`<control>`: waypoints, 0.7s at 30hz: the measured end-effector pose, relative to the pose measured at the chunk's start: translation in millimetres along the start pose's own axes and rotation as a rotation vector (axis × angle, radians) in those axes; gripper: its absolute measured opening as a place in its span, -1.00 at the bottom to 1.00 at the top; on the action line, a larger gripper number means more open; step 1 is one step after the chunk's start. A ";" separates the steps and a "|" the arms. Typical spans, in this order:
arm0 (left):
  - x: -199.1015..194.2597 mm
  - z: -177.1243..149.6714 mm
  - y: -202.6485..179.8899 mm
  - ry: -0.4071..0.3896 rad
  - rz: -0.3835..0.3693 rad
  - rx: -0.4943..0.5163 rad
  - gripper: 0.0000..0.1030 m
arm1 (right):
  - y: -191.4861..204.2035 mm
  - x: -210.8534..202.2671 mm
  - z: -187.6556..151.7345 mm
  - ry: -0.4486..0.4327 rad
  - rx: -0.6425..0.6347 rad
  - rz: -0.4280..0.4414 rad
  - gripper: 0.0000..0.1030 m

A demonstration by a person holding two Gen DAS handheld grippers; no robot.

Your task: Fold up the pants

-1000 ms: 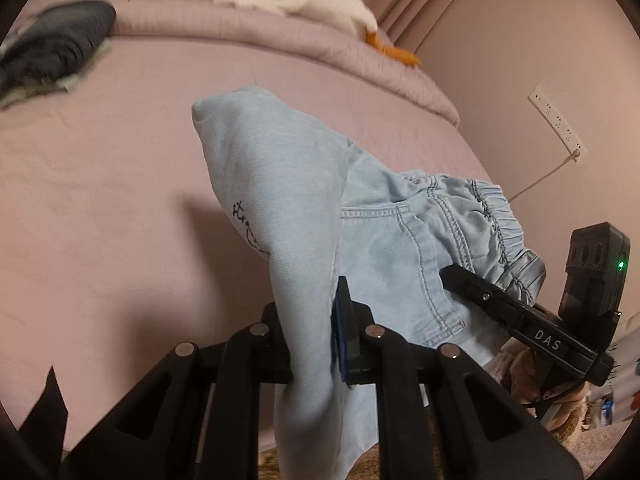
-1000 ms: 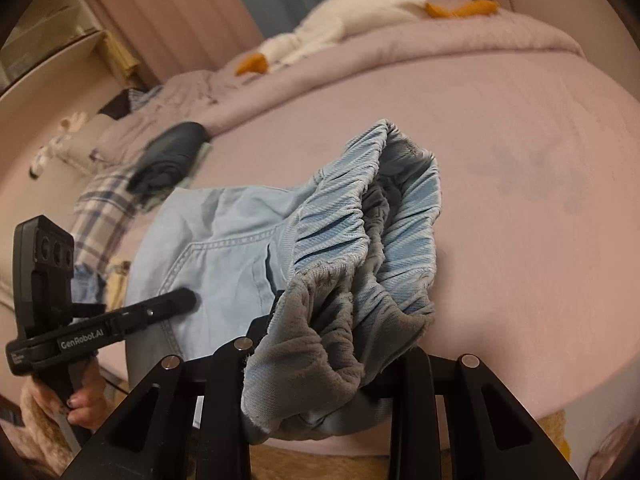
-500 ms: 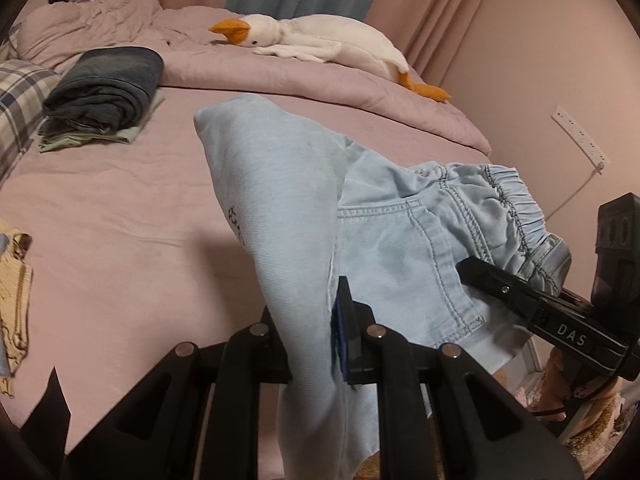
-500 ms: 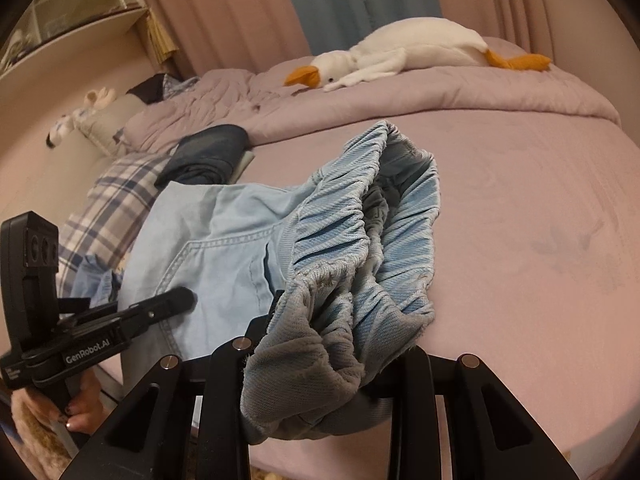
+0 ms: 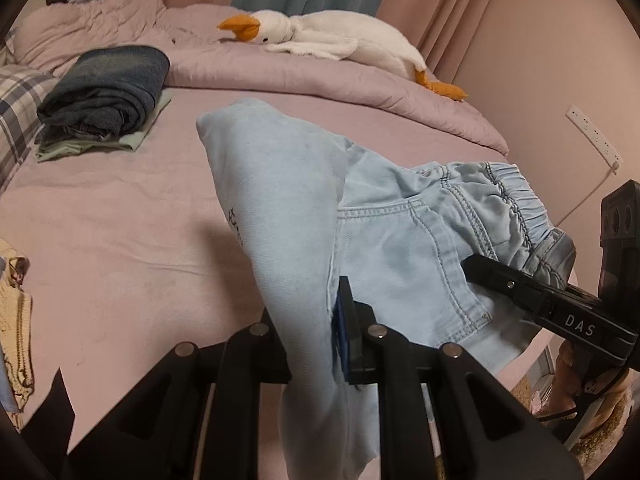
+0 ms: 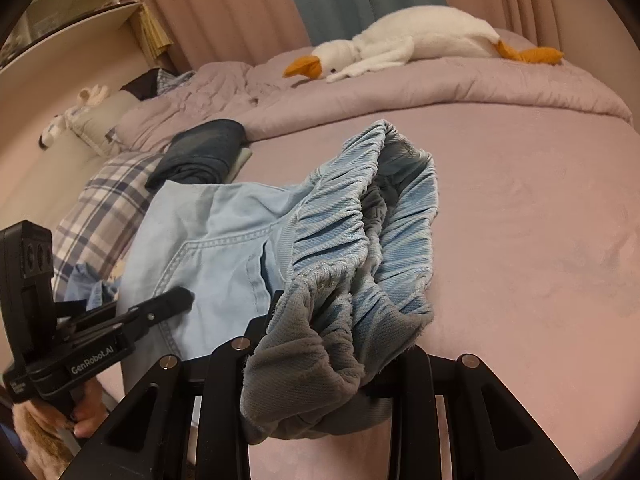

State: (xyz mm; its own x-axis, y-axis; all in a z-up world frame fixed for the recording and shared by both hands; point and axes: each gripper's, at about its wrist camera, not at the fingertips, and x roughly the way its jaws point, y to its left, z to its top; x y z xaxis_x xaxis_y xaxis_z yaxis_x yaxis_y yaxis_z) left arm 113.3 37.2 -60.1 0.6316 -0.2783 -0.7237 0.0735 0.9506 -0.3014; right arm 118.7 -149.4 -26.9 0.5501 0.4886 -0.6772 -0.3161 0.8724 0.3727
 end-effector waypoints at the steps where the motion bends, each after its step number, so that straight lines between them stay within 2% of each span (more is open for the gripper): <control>1: 5.7 1.5 2.4 0.005 0.002 -0.006 -0.69 | -1.5 3.2 0.9 0.005 0.006 -0.001 -0.40; 12: 48.4 -0.2 12.6 0.059 0.027 -0.004 -0.68 | -14.3 42.8 -2.1 0.082 0.047 -0.023 -0.40; 16: 67.1 -1.3 21.1 0.103 0.026 -0.034 -0.68 | -19.6 56.3 -2.3 0.109 0.065 -0.026 -0.40; 21: 82.4 -6.8 30.0 0.141 0.038 -0.054 -0.59 | -25.0 71.9 -8.3 0.155 0.064 -0.042 -0.40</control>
State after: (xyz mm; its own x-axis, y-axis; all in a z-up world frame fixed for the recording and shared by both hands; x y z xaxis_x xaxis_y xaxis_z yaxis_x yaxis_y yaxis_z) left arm 162.3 41.9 -133.0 0.5180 -0.2628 -0.8140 0.0077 0.9530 -0.3028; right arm 159.7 -136.2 -90.2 0.4346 0.4489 -0.7808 -0.2429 0.8932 0.3784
